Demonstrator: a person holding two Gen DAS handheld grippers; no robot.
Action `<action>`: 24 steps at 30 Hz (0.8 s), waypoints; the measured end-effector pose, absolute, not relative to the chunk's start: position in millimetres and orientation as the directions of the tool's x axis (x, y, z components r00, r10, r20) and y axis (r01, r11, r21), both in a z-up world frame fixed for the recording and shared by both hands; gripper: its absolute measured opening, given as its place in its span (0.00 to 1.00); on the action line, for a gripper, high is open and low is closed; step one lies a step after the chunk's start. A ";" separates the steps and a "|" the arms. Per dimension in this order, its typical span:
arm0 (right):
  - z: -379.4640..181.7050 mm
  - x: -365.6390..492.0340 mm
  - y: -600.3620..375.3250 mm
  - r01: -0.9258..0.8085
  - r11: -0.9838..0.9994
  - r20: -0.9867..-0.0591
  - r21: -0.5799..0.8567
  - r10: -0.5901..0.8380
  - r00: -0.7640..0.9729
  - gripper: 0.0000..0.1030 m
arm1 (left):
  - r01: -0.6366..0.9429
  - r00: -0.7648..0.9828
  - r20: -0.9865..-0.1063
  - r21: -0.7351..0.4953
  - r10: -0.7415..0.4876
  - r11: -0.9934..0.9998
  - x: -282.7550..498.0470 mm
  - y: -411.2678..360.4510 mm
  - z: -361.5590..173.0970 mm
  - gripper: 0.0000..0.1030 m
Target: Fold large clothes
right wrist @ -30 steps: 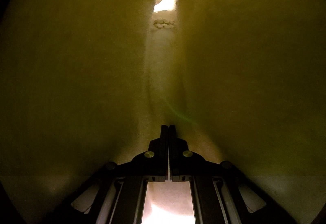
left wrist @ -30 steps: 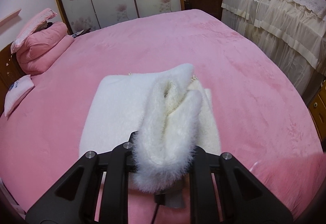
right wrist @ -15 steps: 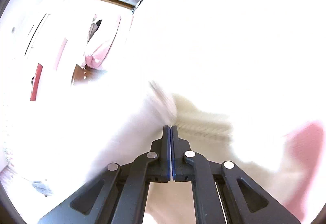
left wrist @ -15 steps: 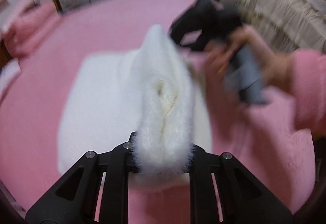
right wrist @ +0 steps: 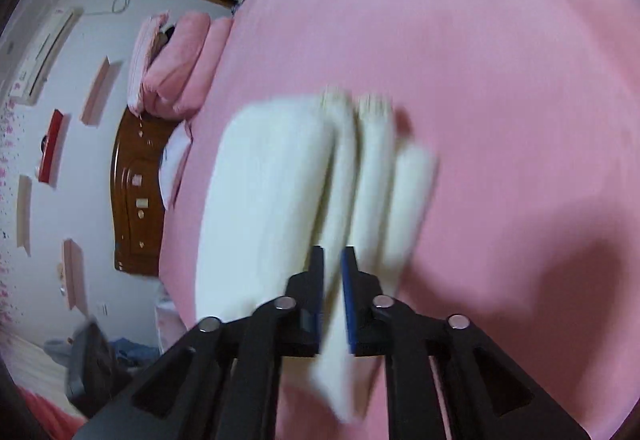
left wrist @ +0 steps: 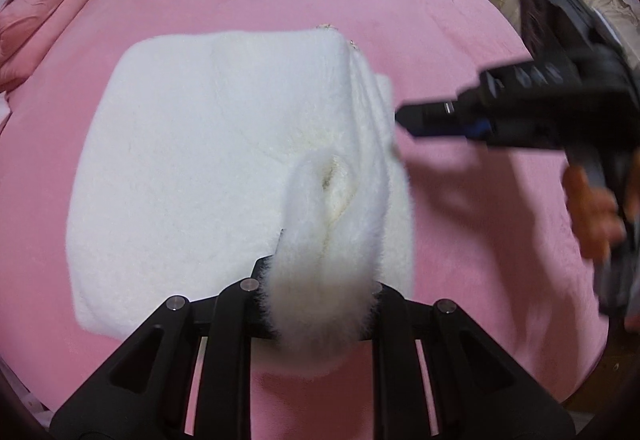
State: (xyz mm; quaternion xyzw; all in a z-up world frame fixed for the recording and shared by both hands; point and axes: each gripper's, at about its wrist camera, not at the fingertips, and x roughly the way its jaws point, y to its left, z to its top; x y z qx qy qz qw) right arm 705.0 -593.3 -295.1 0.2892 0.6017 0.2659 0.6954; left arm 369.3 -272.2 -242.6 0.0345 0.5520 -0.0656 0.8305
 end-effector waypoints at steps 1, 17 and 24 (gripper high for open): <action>-294.1 680.9 -595.6 -0.013 0.691 -0.684 0.723 0.718 0.129 0.20 | 0.149 0.389 -0.918 -0.013 -0.071 0.989 367.9 -271.6 -243.1 0.13; -253.2 476.7 -549.6 0.276 0.594 -0.655 0.756 0.686 0.317 0.50 | 0.184 0.338 -0.902 -0.215 -0.268 0.959 349.0 -254.0 -245.7 0.28; -221.8 511.5 -535.1 0.212 0.612 -0.647 0.762 0.711 0.274 0.50 | 0.064 0.141 -0.856 -0.494 -0.498 0.867 347.0 -171.8 -225.6 0.65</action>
